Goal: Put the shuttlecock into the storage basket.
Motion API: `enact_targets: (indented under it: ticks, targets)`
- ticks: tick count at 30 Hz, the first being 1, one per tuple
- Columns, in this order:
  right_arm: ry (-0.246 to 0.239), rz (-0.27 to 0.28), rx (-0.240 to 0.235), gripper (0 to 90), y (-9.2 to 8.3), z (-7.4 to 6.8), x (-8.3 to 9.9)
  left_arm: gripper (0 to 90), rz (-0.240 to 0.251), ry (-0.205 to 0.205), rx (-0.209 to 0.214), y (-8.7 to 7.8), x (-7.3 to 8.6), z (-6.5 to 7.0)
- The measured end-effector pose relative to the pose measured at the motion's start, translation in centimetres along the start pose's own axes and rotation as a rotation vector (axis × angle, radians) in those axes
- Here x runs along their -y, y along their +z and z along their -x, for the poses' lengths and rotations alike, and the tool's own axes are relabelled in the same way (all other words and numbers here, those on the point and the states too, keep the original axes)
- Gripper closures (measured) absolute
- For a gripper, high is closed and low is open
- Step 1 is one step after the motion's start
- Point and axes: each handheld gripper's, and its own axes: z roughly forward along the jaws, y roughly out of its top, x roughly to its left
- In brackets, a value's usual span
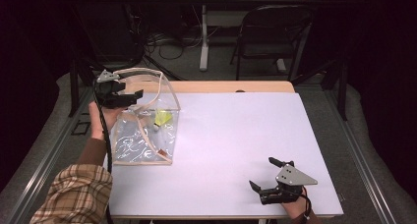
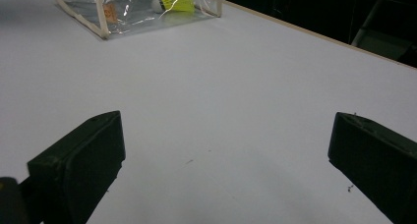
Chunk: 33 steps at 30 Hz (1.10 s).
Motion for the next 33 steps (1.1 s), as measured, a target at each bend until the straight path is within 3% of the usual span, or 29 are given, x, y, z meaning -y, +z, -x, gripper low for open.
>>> enact_targets:
  ticks: [17, 33]
  targets:
    - [0.003, -0.001, -0.001, 0.1, 0.0, 0.1, 0.0, 4.8, 0.007, 0.029, 0.01, -2.8, 1.0, 0.2]
    - [0.0, -0.007, -0.004, 0.1, 0.2, 0.0, -0.1, 0.3, 0.051, 0.083, 0.046, -5.6, 2.2, 2.7]
